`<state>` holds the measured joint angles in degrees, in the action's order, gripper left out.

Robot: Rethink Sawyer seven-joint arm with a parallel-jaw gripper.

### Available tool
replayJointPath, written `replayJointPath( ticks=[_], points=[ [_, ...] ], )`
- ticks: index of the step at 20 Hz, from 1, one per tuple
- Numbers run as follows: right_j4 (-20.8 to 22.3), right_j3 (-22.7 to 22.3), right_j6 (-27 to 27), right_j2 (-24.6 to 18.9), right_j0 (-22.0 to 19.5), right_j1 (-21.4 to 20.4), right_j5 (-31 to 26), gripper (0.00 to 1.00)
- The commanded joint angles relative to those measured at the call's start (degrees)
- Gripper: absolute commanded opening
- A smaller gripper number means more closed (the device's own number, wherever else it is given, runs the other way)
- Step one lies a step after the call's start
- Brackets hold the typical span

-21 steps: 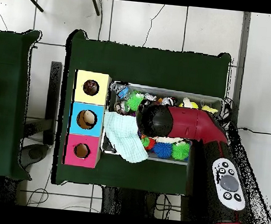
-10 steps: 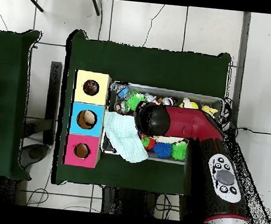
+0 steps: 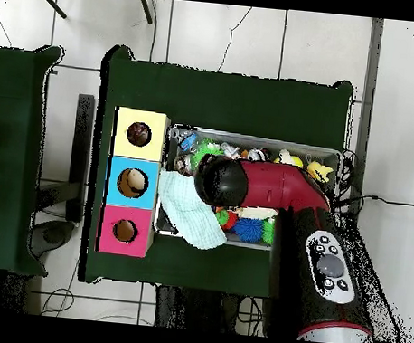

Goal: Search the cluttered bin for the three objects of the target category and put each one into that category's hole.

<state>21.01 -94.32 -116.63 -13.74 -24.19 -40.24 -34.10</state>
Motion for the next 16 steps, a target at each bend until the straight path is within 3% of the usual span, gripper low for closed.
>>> replayJointPath(
  ticks=[1, 9, 16],
  points=[
    [1.0, -2.8, -1.5, -2.7, 2.7, 2.1, 3.1, 0.00],
    [-1.1, -2.8, -3.8, -2.8, 4.2, 3.1, 4.9, 0.00],
    [1.7, 0.2, -1.9, -0.8, 5.2, 7.2, 4.1, 0.00]
  ],
)
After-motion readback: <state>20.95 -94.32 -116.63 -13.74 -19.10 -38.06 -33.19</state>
